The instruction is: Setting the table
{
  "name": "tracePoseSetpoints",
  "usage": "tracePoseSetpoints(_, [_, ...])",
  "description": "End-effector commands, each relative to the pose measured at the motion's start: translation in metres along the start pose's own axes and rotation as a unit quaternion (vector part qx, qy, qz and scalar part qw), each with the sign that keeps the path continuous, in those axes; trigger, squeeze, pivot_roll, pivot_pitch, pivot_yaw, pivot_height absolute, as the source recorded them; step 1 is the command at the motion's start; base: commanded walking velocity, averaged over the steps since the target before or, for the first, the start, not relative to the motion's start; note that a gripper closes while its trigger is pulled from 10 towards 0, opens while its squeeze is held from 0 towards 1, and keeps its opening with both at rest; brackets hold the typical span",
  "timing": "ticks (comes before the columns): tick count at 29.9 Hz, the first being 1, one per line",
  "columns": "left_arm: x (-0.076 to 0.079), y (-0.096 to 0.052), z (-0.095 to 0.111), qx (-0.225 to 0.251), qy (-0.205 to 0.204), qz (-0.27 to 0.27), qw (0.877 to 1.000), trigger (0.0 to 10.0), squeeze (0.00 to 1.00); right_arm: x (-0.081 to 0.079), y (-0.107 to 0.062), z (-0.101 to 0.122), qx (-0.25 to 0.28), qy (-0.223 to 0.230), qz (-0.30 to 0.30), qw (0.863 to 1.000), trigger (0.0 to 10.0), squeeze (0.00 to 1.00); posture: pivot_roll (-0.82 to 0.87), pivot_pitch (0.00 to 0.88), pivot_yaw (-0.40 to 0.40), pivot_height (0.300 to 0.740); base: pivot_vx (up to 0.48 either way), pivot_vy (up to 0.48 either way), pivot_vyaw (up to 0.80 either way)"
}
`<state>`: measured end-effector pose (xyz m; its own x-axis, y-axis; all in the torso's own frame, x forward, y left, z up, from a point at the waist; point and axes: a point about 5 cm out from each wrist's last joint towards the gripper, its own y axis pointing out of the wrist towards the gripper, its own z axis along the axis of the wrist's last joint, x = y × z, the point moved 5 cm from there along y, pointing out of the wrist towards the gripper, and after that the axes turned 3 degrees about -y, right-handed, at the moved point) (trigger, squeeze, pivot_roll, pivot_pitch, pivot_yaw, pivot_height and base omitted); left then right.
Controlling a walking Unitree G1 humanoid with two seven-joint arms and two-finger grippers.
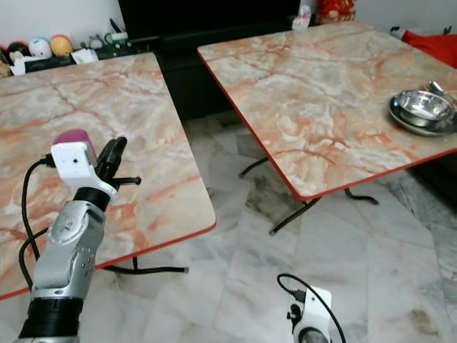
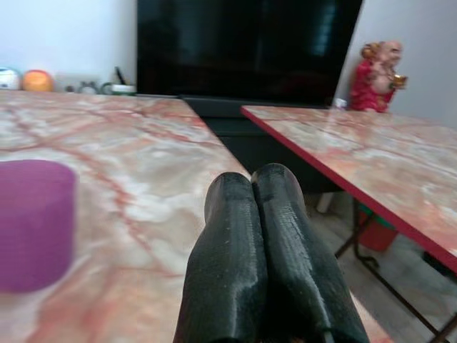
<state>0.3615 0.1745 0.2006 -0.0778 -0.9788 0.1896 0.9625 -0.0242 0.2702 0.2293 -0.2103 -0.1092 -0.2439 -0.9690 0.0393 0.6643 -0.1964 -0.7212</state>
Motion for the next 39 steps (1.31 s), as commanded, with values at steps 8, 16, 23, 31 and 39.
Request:
tracePoseSetpoints(8, [-0.0019,0.0008,0.0021,0.0,-0.005,0.004,1.0,10.0,0.0,-0.0077,-0.0005,0.0003,0.004,-0.004,0.006,1.0,10.0,0.0,0.15,0.054,0.014,0.74,0.0,0.126,0.0])
tracePoseSetpoints(16, [-0.0023,0.0014,0.0032,0.002,-0.006,0.004,1.0,10.0,0.0,-0.009,-0.0004,-0.0007,-0.001,-0.014,0.005,1.0,10.0,0.0,0.15,0.057,0.014,0.74,0.0,0.304,-0.48])
tracePoseSetpoints(23, [-0.0026,0.0018,0.0042,0.004,-0.006,0.004,1.0,10.0,0.0,-0.0106,-0.0004,0.0029,0.011,-0.003,0.006,1.0,10.0,0.0,0.15,0.057,0.016,0.74,0.0,0.311,0.0])
tracePoseSetpoints(31, [-0.0017,0.0023,0.0055,0.006,-0.007,0.002,1.0,10.0,0.0,-0.0103,-0.0007,0.002,0.011,0.001,0.007,1.0,10.0,0.0,0.15,0.058,0.016,0.74,0.0,0.307,0.0])
tracePoseSetpoints(39, [-0.0006,0.0024,0.0077,0.011,-0.007,0.0,1.0,10.0,0.0,-0.0107,-0.0005,0.0022,0.01,-0.001,0.01,1.0,10.0,0.0,0.15,0.059,0.015,0.74,0.0,0.183,0.0])
